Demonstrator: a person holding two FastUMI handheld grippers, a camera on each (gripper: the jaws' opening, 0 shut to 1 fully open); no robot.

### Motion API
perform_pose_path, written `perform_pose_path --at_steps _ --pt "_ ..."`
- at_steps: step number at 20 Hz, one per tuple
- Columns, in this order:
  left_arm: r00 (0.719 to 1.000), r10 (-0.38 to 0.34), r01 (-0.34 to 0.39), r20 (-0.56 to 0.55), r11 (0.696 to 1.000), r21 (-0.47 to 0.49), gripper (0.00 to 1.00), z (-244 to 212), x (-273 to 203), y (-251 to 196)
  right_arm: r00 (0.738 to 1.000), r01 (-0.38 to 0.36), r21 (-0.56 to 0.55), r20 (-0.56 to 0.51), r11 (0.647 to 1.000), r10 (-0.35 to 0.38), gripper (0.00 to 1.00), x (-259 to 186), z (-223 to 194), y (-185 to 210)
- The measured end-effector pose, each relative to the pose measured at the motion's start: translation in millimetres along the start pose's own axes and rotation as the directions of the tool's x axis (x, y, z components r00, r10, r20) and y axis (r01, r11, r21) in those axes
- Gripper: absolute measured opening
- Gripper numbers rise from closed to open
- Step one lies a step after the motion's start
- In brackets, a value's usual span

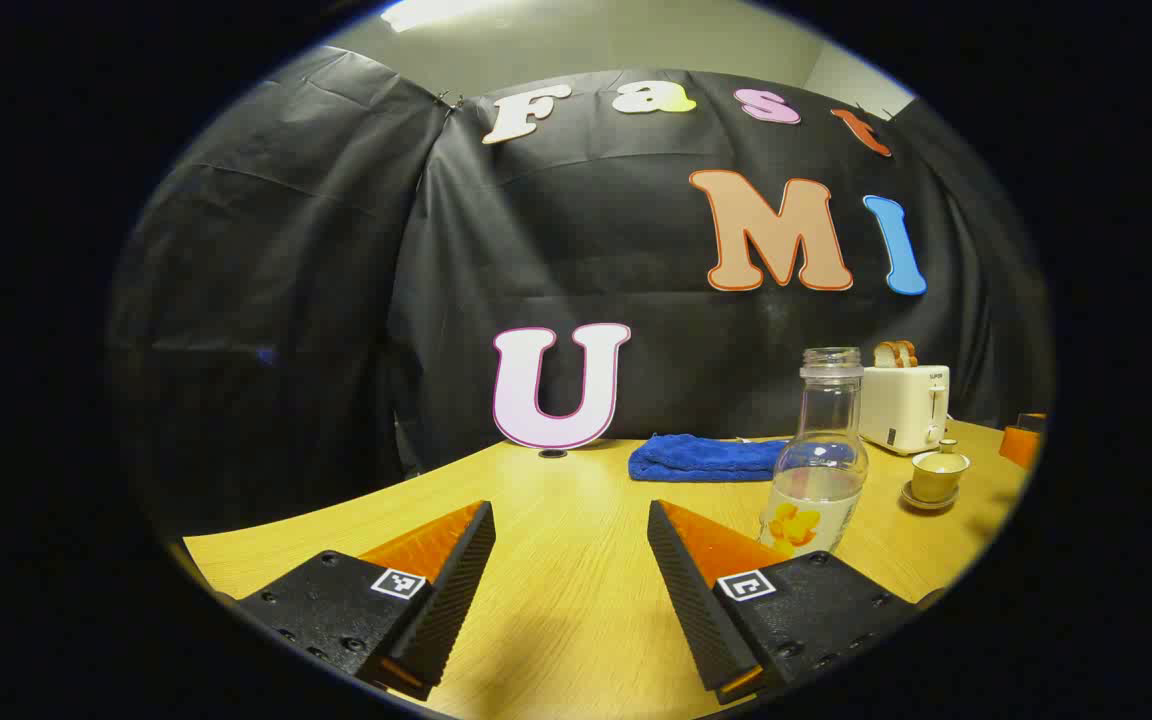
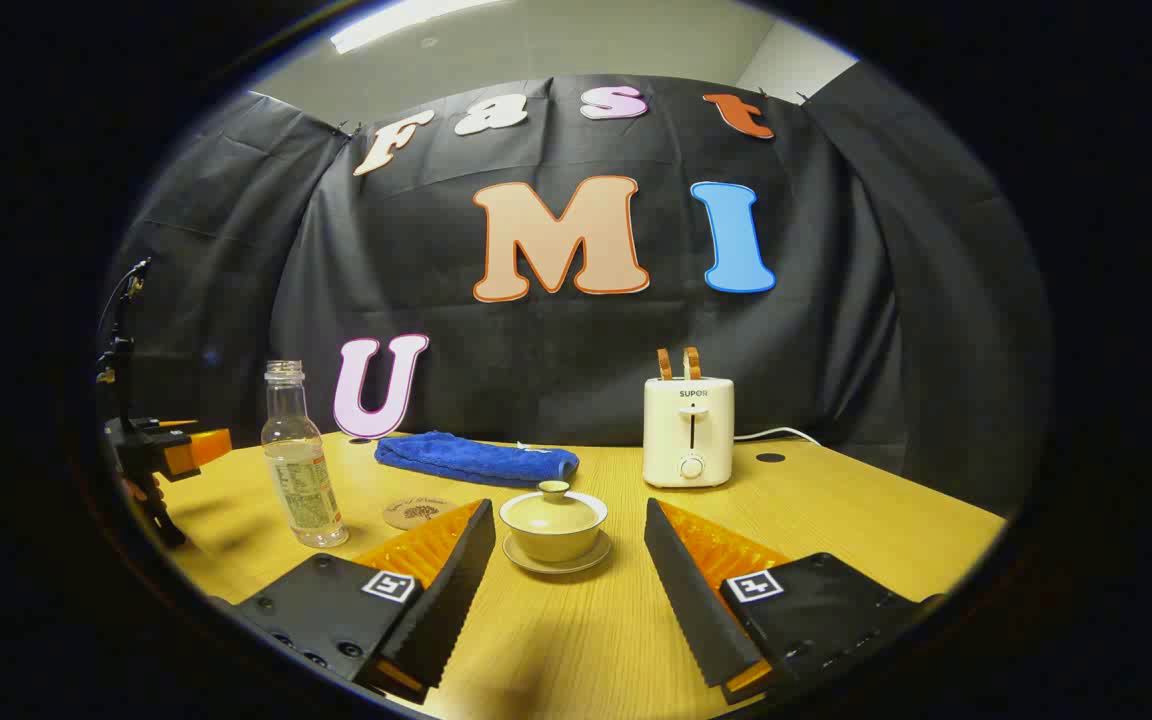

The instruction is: Open the teacup lid with one hand, grasp the water bottle and pour water into the teacup with the other hand; after pouring, place the water bottle on the coaster and then close the teacup lid.

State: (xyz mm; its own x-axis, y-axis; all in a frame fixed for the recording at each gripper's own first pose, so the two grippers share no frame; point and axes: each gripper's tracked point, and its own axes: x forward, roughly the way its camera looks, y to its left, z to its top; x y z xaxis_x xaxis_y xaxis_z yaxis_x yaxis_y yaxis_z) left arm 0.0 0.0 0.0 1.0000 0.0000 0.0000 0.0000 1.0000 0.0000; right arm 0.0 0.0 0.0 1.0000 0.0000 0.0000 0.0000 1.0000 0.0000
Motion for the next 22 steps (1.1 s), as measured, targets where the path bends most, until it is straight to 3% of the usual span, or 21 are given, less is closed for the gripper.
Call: perform_pose_path --at_steps 6,11,12,16,22 --pt "1.000 -0.001 0.001 -0.001 1.000 0.001 0.90 1.1 0.4 0.5 1.000 0.003 0.000 0.001 1.000 -0.003 0.93 0.8 -0.2 0.5" --pt "1.000 -0.008 0.008 -0.002 1.000 -0.001 0.90 0.3 0.7 0.3 0.999 -0.039 0.002 -0.004 0.999 0.039 0.93 7.7 -0.6 9.6" --pt "1.000 -0.008 0.008 -0.002 1.000 -0.001 0.89 0.6 0.6 0.1 0.999 -0.050 0.003 -0.005 0.999 0.050 0.99 11.8 -1.2 12.0" --pt "1.000 -0.008 0.008 -0.002 1.000 -0.001 0.90 0.3 0.8 0.3 0.998 -0.059 0.003 -0.007 0.998 0.059 0.93 27.2 -2.2 14.9" --pt "1.000 -0.014 0.014 -0.003 1.000 -0.002 0.89 0.7 0.8 -1.1 0.997 -0.070 0.003 -0.016 0.998 0.070 0.93 52.6 -3.9 20.4"
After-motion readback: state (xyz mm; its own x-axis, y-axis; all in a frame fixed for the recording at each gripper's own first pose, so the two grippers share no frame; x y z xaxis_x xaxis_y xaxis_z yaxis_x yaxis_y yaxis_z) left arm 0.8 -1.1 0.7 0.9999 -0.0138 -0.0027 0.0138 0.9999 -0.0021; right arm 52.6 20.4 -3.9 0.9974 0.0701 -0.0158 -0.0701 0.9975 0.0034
